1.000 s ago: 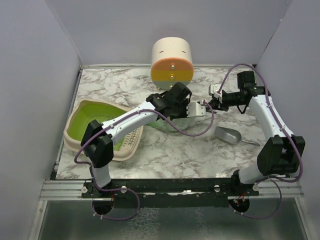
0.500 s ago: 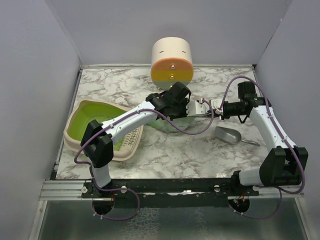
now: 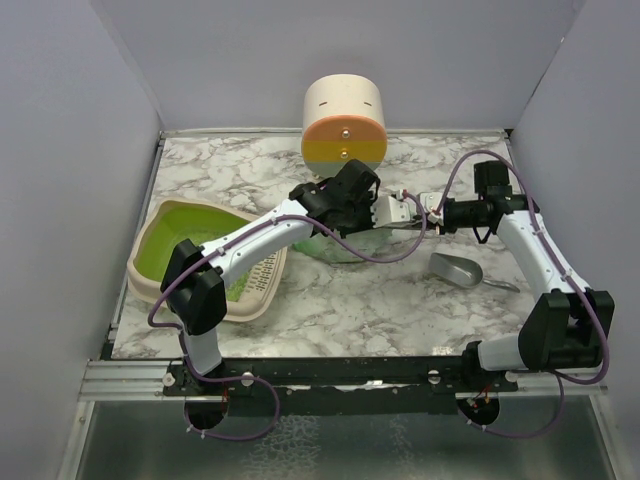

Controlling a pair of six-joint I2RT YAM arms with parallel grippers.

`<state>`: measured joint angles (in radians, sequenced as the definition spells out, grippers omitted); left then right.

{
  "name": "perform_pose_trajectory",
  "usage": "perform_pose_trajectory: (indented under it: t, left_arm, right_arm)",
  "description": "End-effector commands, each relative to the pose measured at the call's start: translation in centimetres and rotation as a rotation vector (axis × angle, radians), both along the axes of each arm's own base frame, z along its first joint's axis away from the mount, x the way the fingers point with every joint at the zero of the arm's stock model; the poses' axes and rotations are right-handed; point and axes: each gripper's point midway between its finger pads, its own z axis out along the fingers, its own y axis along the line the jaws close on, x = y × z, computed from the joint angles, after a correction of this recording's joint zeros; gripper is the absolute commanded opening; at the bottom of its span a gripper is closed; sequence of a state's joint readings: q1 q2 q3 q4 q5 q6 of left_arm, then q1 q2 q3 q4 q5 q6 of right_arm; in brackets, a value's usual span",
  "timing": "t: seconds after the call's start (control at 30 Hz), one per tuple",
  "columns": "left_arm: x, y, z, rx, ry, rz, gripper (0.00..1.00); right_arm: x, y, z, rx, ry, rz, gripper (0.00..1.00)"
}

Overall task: Fill the litter box with clean litter
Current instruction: Clamp the cat litter bag at the center of the board.

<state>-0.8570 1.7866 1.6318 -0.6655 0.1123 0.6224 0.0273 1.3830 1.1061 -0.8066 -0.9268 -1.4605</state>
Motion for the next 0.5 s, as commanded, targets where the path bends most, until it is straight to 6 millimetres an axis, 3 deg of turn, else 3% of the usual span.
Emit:
perform_pose_trajectory:
  t: [0.0,0.47]
  left_arm:
    - [-0.2,-1.8,2.7,-0.107,-0.020,-0.026,0.00]
    - [-0.3,-2.0,3.3,-0.132,-0.019,-0.022,0.00]
  right_arm:
    - [2.2,0.0,3.4,0.012,-0.130,-0.029,0.01]
    - [0.3,-0.9,5.0,-0.039,-0.173,-0.062,0.01]
